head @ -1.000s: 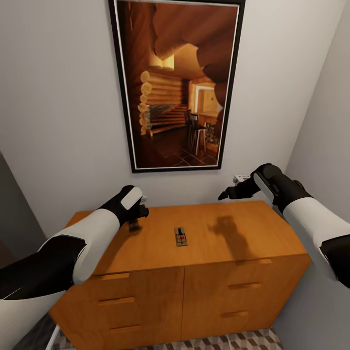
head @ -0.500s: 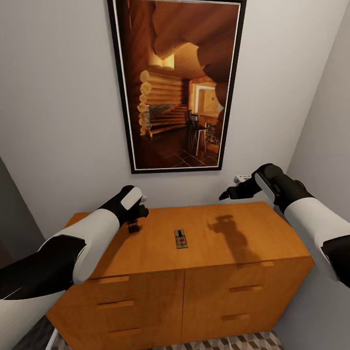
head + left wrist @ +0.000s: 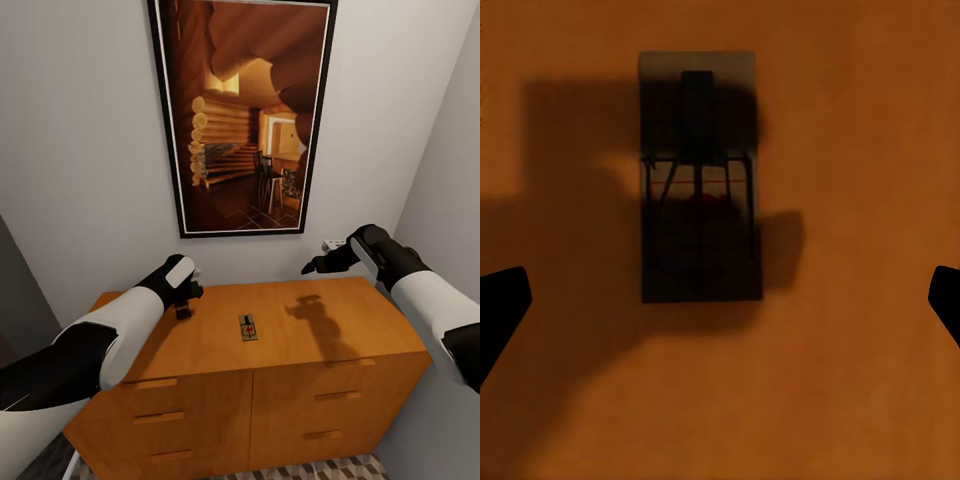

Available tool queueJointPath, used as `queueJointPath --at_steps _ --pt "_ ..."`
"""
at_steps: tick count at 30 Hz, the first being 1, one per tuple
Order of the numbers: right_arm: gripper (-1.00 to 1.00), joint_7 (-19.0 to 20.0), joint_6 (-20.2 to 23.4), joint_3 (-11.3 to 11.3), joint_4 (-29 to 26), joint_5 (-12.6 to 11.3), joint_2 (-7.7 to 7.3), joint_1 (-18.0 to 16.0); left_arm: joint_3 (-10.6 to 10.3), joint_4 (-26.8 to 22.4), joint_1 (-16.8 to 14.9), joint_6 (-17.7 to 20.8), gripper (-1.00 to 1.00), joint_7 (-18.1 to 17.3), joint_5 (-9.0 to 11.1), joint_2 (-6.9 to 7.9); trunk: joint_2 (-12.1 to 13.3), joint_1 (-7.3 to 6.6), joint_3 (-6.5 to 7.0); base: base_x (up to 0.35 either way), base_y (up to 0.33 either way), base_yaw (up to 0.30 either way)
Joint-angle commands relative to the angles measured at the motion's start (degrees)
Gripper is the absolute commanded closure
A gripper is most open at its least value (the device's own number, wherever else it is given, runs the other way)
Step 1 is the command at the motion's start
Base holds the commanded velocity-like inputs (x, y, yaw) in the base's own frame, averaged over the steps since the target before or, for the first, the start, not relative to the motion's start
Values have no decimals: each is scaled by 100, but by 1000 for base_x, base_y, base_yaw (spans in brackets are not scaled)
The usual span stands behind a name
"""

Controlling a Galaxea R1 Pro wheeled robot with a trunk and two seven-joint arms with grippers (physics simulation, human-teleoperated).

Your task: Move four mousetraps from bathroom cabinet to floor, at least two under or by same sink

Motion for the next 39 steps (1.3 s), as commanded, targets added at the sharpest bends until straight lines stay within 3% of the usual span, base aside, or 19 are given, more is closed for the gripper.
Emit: queueJointPath --at_steps 1,7,14,39 --pt "-100 -7 14 41 -6 -41 -10 -8 -48 -7 -4 21 -100 43 58 3 -5 1 -8 0 0 0" --pt "-100 -7 14 41 -6 -41 -19 -8 -76 -5 -4 21 -100 52 38 4 -5 1 -8 0 0 0" --pt "-100 -6 14 41 -6 -41 -29 -8 -107 -8 -5 157 -100 54 26 11 -286 154 -133 0 0 0" --pt "-100 -4 14 45 -6 -41 -111 -8 -112 104 -6 236 -100 63 24 16 -286 154 -133 0 0 0"
